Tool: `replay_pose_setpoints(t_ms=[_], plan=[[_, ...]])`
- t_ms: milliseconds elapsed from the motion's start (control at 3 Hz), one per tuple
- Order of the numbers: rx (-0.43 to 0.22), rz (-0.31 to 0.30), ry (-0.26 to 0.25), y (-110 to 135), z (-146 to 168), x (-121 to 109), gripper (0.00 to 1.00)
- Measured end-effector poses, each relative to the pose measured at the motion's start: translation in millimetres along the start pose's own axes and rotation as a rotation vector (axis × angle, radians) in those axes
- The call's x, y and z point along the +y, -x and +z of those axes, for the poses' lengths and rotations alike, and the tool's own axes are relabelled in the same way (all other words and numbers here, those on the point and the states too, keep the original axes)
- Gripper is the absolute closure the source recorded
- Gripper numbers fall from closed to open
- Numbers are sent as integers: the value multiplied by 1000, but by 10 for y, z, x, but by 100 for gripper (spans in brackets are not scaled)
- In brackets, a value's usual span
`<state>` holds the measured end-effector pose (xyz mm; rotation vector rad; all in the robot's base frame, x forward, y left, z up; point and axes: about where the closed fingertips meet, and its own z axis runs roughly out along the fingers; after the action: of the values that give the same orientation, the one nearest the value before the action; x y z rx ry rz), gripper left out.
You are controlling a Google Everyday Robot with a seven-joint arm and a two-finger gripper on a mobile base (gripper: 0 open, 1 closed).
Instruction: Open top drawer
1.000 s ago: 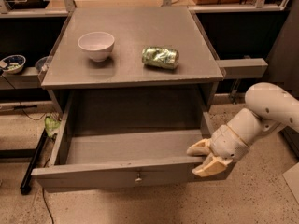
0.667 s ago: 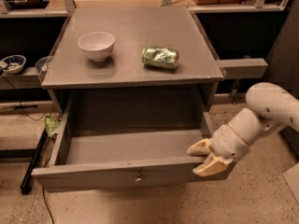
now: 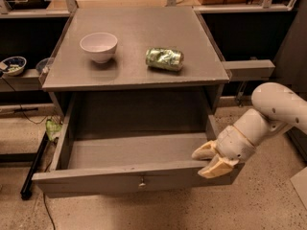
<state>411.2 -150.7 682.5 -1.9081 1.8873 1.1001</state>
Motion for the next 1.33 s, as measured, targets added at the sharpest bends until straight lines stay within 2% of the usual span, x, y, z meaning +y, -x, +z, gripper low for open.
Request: replay_pose_setpoints(t_ms=[1333], plan=[[-13, -3, 14, -4, -41, -109, 100]])
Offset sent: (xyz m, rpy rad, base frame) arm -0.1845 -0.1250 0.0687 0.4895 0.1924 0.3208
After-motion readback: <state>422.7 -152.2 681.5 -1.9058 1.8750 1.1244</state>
